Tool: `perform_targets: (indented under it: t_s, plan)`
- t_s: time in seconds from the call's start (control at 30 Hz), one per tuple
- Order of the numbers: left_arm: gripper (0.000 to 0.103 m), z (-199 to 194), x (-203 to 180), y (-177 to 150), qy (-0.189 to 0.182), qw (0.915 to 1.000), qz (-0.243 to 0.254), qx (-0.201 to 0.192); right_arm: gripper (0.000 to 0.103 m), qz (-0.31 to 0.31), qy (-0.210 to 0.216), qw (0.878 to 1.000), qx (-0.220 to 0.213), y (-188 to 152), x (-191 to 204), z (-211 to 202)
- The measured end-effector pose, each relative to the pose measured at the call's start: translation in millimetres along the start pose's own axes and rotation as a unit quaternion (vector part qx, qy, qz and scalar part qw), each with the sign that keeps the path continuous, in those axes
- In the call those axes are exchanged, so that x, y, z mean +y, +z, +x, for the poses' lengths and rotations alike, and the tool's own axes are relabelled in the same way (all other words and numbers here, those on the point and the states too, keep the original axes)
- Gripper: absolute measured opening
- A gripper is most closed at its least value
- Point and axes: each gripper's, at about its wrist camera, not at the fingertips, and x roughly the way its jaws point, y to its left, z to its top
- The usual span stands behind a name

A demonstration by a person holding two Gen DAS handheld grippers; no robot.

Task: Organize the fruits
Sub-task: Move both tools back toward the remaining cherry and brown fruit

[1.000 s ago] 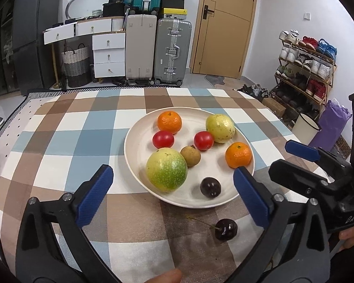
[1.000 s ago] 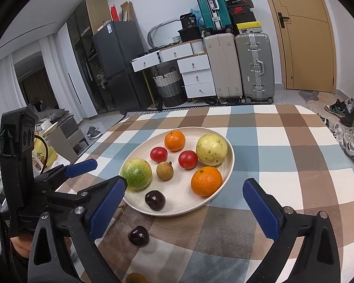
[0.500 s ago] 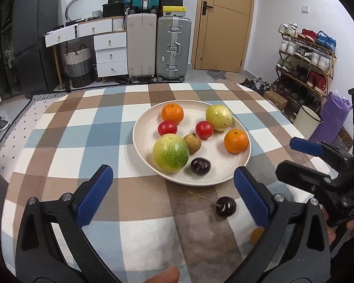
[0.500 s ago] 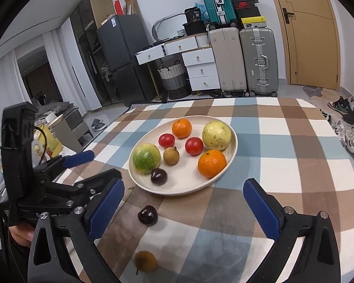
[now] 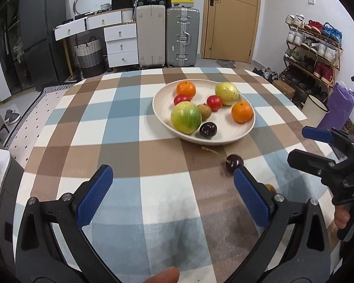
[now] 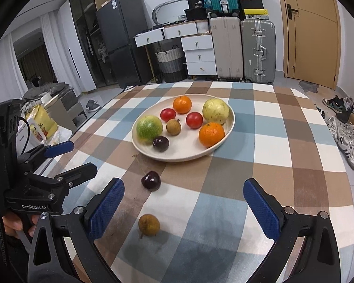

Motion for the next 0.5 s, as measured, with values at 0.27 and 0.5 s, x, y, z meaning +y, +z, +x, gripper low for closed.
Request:
perform_targets:
  t_s: [0.27,0.5]
  plan:
    - [0.102,0,-1,-10,-0.007,0.9999,0.001,0.01,0.103,-0.01,-0.005,1.0,0.028,-13,11,0]
    - [0.102,8,0,-13,-0.012,0.9997,-0.004,0.022,0.102,-0.019,-0.01,0.999,0.049,-23,17,6]
